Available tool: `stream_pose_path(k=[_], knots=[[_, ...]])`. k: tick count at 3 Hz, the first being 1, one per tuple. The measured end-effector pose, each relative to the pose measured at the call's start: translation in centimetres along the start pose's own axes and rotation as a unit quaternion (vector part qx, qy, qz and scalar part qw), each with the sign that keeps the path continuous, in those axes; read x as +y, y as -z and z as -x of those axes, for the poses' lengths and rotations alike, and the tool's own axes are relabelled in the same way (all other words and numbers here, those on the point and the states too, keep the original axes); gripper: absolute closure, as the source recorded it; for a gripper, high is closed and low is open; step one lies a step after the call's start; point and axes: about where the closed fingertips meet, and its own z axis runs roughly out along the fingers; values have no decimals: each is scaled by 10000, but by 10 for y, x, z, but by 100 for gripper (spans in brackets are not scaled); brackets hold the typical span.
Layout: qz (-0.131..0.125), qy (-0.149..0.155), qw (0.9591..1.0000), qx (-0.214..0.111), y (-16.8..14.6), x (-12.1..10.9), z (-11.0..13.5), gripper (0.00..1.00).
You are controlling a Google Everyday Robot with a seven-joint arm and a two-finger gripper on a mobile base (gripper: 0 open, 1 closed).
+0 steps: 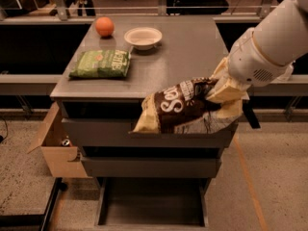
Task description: Place brown chip bag into bottom drawer
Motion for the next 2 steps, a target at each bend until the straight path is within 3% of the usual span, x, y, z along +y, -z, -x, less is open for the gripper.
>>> stream_pose_path(k=[2], knots=[[371, -635, 9954, 614, -77, 87, -49, 100]])
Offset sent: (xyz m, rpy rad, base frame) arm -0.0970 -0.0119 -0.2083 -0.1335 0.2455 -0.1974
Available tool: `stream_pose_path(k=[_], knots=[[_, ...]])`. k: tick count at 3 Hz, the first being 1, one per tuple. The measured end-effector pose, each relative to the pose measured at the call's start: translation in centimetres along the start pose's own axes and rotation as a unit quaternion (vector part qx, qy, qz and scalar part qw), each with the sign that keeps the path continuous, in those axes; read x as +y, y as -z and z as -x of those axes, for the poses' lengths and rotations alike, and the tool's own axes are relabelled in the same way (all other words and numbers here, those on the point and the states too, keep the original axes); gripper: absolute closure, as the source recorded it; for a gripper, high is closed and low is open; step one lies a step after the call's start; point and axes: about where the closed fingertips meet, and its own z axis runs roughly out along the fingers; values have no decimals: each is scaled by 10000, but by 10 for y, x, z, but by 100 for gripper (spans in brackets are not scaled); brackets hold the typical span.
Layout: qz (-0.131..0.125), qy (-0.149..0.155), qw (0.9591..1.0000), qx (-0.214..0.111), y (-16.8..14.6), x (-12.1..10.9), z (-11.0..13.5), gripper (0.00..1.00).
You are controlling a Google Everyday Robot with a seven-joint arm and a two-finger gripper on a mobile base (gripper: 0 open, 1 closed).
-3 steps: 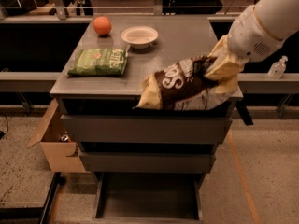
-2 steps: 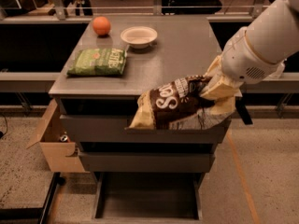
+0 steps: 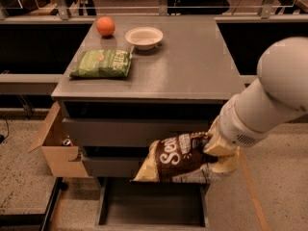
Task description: Place brown chip bag into bottom drawer
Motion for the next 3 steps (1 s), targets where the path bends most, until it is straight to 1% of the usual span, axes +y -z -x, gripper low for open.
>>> stream_pose_path(k=[1, 2, 3], knots=[[105, -398, 9990, 157, -68, 32, -41, 100], [103, -395, 9990, 158, -67, 32, -41, 100], [145, -529, 9984, 162, -83, 32, -45, 100]])
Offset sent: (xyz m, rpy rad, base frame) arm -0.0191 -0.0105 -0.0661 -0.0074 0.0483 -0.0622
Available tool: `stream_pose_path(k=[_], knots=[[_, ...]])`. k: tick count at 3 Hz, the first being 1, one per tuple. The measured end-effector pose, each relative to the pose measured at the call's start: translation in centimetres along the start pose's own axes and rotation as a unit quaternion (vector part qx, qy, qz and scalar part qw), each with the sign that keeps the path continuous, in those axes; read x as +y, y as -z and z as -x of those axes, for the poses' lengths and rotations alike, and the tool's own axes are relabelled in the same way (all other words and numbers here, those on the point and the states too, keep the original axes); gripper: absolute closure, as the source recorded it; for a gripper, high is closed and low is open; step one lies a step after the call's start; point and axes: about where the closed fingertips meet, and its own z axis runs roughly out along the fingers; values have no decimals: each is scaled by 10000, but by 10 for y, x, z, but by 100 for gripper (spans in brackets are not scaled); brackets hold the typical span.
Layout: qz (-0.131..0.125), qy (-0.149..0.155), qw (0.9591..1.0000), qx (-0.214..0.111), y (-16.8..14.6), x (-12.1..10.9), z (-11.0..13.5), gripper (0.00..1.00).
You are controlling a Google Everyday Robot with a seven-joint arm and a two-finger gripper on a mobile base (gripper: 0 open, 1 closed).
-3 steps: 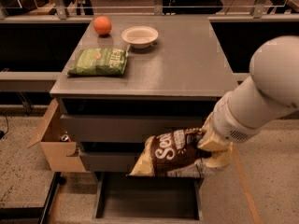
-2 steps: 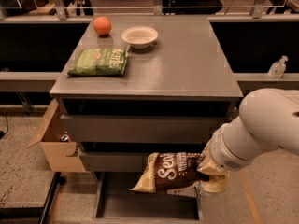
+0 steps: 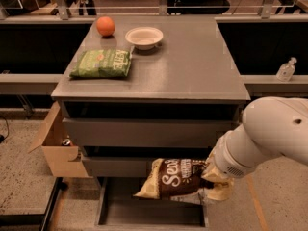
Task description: Place brown chip bag into bottom drawer
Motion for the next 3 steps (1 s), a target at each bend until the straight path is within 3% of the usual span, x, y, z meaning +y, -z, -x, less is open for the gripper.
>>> stream_pose_path(k=[1, 3], knots=[[72, -196, 9998, 63, -40, 1, -7, 100], [39, -553, 9980, 299, -154, 6, -29, 100]])
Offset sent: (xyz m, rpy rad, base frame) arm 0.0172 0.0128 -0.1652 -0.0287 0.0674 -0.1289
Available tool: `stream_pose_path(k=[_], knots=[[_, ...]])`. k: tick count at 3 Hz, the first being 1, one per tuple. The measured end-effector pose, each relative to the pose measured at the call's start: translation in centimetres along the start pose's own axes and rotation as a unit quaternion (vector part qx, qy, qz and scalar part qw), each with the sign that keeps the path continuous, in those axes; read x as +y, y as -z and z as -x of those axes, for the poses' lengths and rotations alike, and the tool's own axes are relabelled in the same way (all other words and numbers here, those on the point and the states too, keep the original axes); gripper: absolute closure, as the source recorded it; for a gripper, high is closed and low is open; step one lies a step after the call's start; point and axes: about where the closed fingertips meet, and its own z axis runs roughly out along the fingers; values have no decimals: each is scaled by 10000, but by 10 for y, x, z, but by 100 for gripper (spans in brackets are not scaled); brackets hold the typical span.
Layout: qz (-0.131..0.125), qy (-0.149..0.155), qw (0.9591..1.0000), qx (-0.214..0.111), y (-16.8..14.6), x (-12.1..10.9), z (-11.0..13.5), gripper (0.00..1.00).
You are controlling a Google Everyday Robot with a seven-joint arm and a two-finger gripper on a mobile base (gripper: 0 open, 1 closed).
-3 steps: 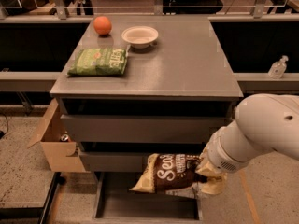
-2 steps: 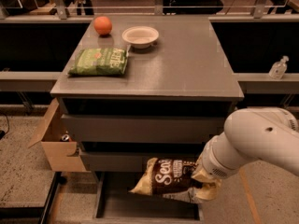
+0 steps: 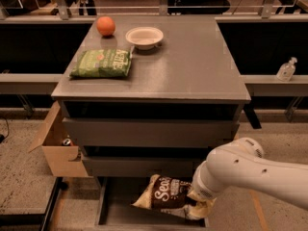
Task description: Place brown chip bag into bottom drawer
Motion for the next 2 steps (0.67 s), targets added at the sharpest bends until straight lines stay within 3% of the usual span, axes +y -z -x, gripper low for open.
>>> stream_pose_path(k=[1, 2], knots=[[-10, -222, 9997, 35, -63, -3, -8, 100], [-48, -549, 9985, -1, -72, -5, -6, 100]])
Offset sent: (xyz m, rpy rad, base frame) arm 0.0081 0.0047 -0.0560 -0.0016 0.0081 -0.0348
